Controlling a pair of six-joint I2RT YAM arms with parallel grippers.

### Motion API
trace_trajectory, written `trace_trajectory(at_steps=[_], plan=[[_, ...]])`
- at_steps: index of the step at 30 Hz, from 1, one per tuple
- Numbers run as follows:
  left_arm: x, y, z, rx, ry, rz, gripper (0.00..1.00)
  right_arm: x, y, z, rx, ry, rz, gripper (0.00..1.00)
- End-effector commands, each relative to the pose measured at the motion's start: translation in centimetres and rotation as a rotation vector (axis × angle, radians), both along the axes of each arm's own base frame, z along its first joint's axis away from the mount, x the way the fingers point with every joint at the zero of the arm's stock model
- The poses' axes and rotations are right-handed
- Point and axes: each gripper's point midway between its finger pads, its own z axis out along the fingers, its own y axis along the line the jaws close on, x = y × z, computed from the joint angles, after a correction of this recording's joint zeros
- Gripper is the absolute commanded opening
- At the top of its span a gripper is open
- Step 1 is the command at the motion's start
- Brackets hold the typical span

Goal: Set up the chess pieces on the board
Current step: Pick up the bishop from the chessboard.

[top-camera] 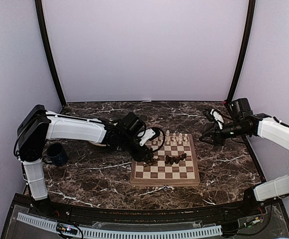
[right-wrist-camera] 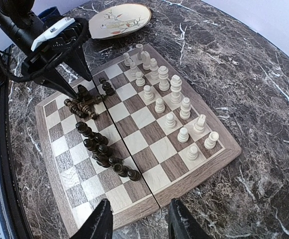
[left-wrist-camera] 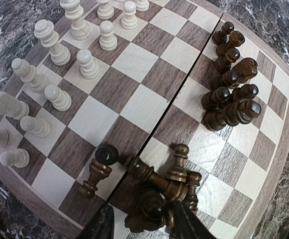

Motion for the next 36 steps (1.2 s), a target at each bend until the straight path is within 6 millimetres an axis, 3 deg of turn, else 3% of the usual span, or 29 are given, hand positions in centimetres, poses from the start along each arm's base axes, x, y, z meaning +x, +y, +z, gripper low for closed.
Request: trace_trajectory(at_steps=[1,6,18,24,36], plan=[[0.1,0.0,0.4,0.018,0.01,0.006,0.4,0.3,-0.1,0.5,0.002,-0.043,0.0,0.39],[-0.1,-0.2,0.2,0.009,0.024,-0.005,0.27,0.3,-0.2,0.3,-0.002,-0.04,-0.003,0.39],[0.3,-1.2,-0.2,-0.006,0.027,-0.022,0.27,0.4,-0.2,-0.1,-0.01,-0.029,-0.006,0.39],[0.3,-1.3,0.1,-0.009,0.024,-0.025,0.16,0.5,-0.3,-0.2,-0.012,-0.026,-0.006,0.39],[1.1,-0.9,2.6,-0.036,-0.025,0.002,0.12,0.5,-0.3,-0.3,-0.013,-0.023,-0.007,0.39]])
